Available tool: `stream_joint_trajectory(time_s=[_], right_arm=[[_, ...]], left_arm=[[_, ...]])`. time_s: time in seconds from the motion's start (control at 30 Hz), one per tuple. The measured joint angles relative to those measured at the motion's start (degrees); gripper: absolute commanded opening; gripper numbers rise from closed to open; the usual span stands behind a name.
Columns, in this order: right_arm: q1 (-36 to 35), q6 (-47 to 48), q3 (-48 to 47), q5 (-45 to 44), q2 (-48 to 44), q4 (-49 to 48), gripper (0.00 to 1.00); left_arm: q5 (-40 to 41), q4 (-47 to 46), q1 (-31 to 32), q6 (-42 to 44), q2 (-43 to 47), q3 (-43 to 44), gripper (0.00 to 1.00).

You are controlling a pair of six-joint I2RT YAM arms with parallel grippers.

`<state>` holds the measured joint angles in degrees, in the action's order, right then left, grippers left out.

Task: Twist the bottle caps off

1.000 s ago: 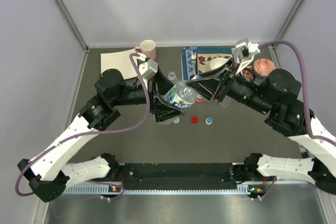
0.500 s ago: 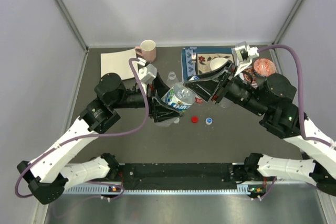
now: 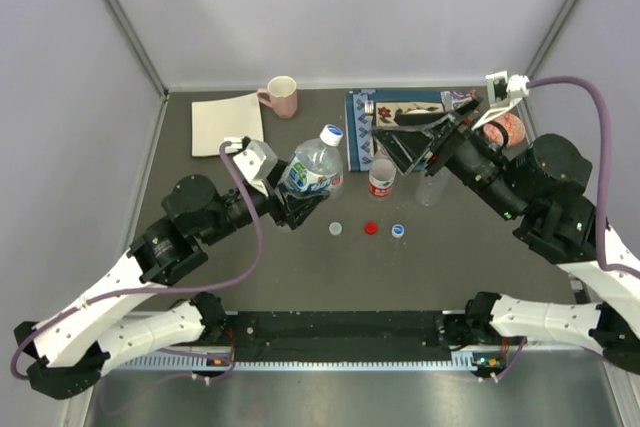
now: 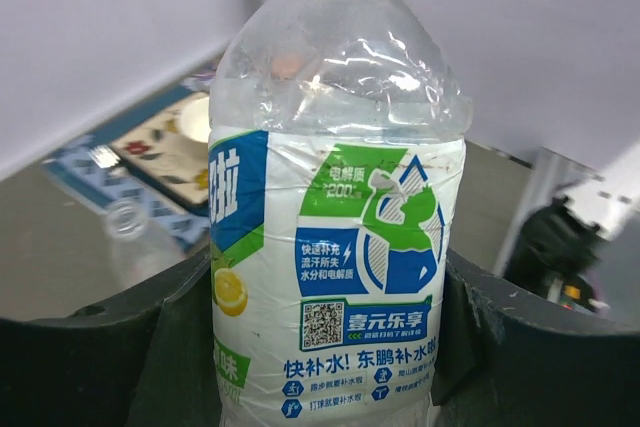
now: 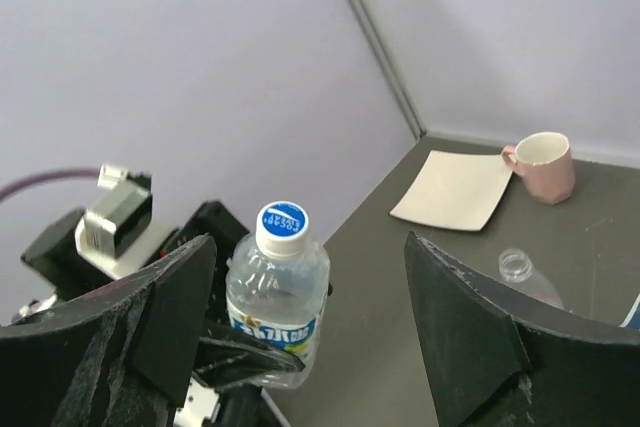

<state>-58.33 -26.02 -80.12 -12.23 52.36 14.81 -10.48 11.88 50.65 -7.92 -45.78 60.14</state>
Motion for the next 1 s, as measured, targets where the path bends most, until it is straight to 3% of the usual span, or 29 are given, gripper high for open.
stream_joint_trajectory(time_s=[0.17, 0.37, 0.8, 1.0], right_arm=[[0.0, -0.1, -8.6, -2.5, 5.8, 3.5, 0.76], [-0.3, -0.9, -12.7, -1.9, 12.5, 5.7, 0.76], [-1.0, -2.3, -15.6, -0.6, 22.6, 8.9, 0.69], [-1.0, -2.6, -16.3, -0.1, 23.5, 8.3, 0.51]], left_arm=[[19.0, 0.0, 7.7, 5.8, 1.1, -1.6, 0.53], [31.9, 0.1, 11.2, 10.2, 0.5, -2.5, 0.53], [36.9, -0.3, 11.8, 11.8, 0.5, -2.7, 0.53], [36.9, -0.4, 12.0, 11.8, 0.5, -2.7, 0.53]])
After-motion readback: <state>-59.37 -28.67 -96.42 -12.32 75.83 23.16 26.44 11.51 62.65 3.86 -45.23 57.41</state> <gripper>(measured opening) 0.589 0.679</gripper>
